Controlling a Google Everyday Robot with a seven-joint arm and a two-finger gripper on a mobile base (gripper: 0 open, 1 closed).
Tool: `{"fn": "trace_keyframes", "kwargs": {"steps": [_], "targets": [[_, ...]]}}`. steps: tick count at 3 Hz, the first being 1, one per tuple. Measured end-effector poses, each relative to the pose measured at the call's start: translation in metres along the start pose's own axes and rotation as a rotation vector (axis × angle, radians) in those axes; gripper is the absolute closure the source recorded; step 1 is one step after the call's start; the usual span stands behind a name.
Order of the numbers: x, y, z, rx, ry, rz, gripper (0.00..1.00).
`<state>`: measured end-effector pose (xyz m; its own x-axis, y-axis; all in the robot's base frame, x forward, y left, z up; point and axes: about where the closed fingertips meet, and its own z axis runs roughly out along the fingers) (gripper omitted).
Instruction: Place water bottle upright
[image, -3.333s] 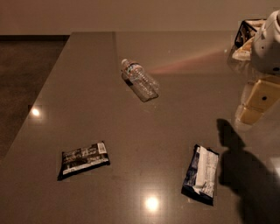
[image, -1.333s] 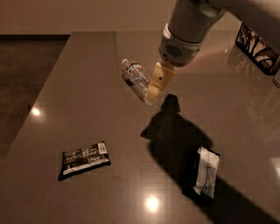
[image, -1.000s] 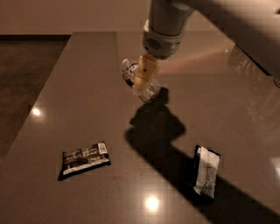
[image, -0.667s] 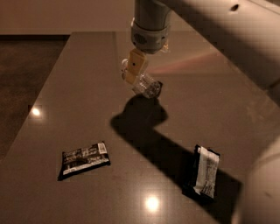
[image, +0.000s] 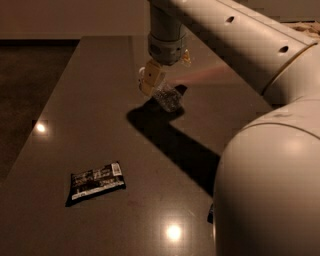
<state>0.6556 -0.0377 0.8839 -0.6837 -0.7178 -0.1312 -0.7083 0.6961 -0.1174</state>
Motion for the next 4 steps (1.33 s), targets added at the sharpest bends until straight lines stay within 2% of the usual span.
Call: {"fn": "trace_keyframes", "kwargs": {"steps": [2, 4], "targets": [[-0.013, -0.006, 0.033, -0.034, 0.018, 0.068, 0.0], [-0.046, 0.011, 0.037, -0.023, 0.03, 0.05, 0.0]]}}
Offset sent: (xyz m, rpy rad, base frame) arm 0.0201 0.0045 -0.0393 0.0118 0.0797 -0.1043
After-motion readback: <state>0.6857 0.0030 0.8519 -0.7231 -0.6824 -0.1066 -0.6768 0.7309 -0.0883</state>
